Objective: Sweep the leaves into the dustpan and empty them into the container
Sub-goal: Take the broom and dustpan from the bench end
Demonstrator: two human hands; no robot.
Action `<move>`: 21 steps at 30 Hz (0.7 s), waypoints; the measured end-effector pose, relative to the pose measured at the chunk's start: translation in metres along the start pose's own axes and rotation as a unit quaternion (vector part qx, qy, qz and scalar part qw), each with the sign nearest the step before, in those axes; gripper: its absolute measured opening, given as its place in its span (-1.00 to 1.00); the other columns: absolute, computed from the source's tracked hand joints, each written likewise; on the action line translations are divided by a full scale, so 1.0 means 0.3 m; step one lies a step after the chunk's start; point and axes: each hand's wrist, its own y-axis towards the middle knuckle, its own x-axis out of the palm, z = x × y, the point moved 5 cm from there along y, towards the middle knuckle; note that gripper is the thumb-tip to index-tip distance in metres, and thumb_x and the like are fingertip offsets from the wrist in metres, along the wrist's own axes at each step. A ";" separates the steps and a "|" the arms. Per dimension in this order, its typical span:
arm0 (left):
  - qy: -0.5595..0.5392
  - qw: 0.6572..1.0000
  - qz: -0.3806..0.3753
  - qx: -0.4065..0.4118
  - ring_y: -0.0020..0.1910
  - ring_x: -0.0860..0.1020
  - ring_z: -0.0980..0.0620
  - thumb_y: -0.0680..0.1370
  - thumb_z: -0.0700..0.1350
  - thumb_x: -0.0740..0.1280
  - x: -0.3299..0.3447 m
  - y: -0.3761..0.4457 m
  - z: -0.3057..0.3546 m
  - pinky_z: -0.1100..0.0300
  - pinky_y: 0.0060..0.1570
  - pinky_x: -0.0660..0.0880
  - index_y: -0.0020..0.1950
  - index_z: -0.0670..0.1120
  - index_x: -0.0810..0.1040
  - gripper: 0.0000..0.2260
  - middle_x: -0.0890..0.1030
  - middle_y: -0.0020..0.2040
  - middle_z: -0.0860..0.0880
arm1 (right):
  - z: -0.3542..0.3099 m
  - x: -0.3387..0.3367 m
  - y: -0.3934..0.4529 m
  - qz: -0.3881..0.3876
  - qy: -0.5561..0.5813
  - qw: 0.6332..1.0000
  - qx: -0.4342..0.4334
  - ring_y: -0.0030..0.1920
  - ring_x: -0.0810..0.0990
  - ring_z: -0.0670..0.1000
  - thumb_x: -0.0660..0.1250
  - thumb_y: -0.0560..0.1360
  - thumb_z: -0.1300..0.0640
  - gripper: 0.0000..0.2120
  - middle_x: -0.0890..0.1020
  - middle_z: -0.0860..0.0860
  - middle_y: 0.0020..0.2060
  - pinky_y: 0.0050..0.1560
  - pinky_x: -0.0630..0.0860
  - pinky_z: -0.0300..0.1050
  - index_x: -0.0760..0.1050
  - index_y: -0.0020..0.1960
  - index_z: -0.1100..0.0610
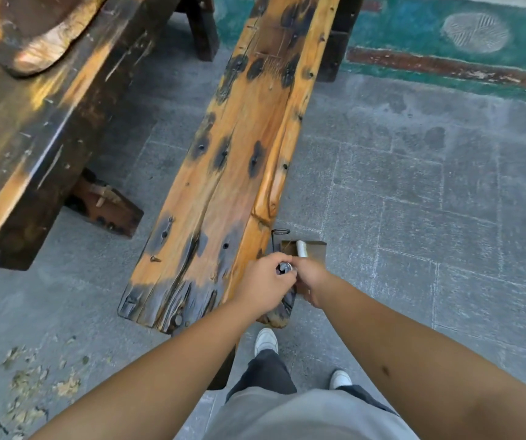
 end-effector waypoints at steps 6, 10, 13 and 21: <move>-0.086 0.993 0.062 -0.055 -0.02 0.61 0.07 0.42 -0.01 0.43 0.192 -0.154 0.074 0.27 -0.06 0.50 0.13 0.04 0.61 -0.72 0.67 0.01 0.03 | 0.090 -0.126 -0.082 -0.040 0.047 0.998 0.030 -0.30 0.67 0.04 0.17 0.55 0.25 -0.77 0.67 0.12 -0.32 -0.32 0.58 -0.14 0.55 -0.20 0.23; -0.123 0.990 0.043 -0.062 -0.04 0.61 0.12 0.35 0.06 0.50 0.374 -0.288 0.100 0.26 -0.01 0.52 0.10 0.05 0.62 -0.66 0.68 0.01 0.03 | 0.223 -0.256 -0.154 -0.067 -0.007 0.996 0.051 -0.50 0.64 0.08 0.07 0.58 0.33 -0.72 0.63 0.20 -0.49 -0.55 0.55 -0.17 0.47 -0.22 0.33; -0.168 0.984 0.009 -0.063 -0.14 0.58 0.24 0.42 0.08 0.45 0.507 -0.411 0.115 0.31 -0.09 0.45 0.09 0.06 0.63 -0.72 0.65 -0.09 0.13 | 0.353 -0.351 -0.203 -0.059 -0.035 0.996 0.060 -0.36 0.64 0.14 0.03 0.59 0.33 -0.71 0.64 0.21 -0.49 -0.53 0.59 -0.12 0.48 -0.16 0.36; -0.401 0.874 0.075 -0.264 -0.21 0.65 0.04 0.58 0.12 0.20 0.791 -0.799 -0.041 0.20 -0.19 0.40 0.03 0.03 0.51 -0.79 0.64 -0.23 0.00 | 0.662 -0.416 -0.451 -0.094 -0.280 0.950 0.104 -0.35 0.48 0.00 0.11 0.56 0.30 -0.84 0.49 0.11 -0.34 -0.33 0.41 -0.18 0.39 -0.17 0.19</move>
